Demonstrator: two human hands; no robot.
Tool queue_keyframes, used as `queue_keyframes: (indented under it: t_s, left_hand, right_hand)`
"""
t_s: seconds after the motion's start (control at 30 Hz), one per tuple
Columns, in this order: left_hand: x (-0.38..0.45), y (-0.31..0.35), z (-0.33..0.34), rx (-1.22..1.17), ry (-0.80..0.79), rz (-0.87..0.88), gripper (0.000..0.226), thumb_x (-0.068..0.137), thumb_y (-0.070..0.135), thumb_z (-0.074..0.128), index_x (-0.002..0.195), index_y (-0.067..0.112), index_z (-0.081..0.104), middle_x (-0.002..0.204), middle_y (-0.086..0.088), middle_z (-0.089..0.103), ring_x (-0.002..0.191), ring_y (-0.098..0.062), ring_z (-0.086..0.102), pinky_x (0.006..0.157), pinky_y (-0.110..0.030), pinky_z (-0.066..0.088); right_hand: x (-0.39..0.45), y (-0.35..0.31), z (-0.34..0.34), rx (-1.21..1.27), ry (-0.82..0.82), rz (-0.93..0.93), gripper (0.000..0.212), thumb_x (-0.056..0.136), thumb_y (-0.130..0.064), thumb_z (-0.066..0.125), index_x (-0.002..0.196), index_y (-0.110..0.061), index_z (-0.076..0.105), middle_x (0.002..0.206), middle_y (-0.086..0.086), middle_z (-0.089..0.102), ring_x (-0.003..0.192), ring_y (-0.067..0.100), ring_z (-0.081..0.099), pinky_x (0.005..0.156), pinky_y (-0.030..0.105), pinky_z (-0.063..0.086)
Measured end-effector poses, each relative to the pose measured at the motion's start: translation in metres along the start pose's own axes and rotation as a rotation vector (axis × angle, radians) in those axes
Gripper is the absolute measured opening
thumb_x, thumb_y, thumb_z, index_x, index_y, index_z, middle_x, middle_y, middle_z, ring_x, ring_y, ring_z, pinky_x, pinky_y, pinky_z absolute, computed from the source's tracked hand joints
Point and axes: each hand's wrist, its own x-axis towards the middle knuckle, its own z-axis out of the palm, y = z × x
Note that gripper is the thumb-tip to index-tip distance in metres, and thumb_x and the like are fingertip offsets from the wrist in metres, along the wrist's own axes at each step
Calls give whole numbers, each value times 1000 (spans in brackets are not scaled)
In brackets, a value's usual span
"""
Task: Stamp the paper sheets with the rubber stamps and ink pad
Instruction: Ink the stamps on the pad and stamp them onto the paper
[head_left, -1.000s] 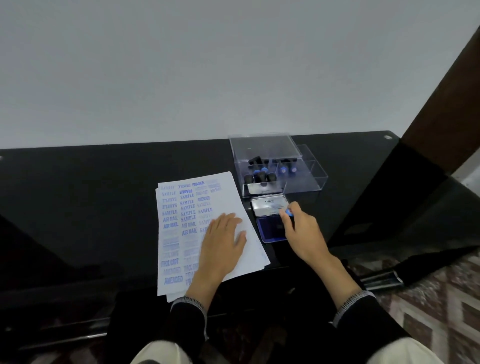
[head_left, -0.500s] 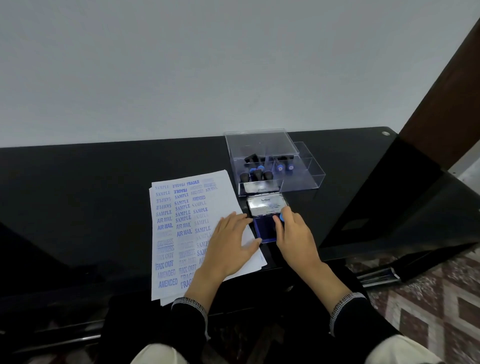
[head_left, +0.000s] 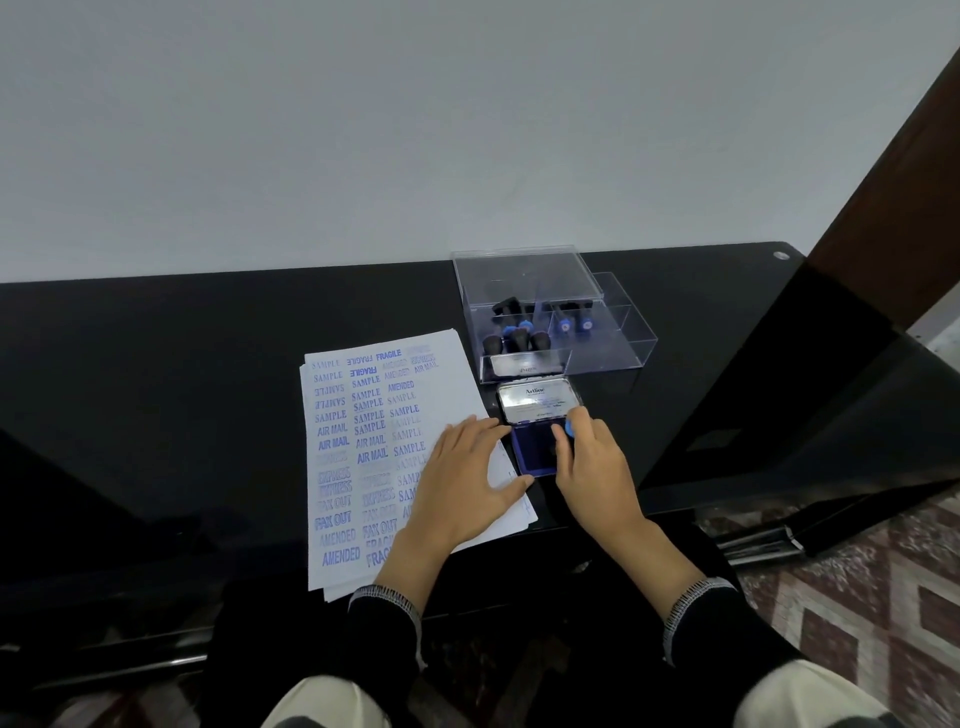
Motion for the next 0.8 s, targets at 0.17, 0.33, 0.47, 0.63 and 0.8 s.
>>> queue_keyframes:
  t_s: [0.17,0.33,0.47,0.63,0.8]
  left_hand:
    - [0,0,-1,-3,-7,-6,67,88,60,55,145,31,37,151,11,35,145,-9,19,118,-25,-1]
    - [-1,0,-1,9,-2,-4,67,88,61,54,145,32,37,151,11,35,144,-9,20,118,-24,-2]
    - [-1,1,-1,4,-6,-9,67,88,61,54,146,32,36,152,11,34,144,-8,19,118,-25,-1]
    - [-1,1,-1,4,-11,-13,68,88,61,54,147,32,35,153,12,33,145,-8,17,120,-26,-1]
    - [-2,2,-1,4,2,-10,67,88,61,54,146,31,37,152,12,34,145,-8,17,118,-24,-2]
  right_hand:
    - [0,-3,0,-41,13,-11,10,94,-11,57,90,-4,50,72,2,46,60,14,41,49,24,34]
    - [-1,-3,0,-25,27,-11,10,94,-12,55,90,-5,50,73,-1,42,58,15,42,46,23,36]
    - [-2,-3,1,-23,20,-3,10,94,-12,55,89,-6,49,73,-2,42,60,13,42,46,21,36]
    - [-2,1,3,2,13,24,10,96,-13,54,91,-6,50,74,-1,44,59,13,42,48,16,32]
    - [-2,0,4,9,30,17,9,94,-10,55,90,-5,50,72,-1,42,58,14,41,47,18,31]
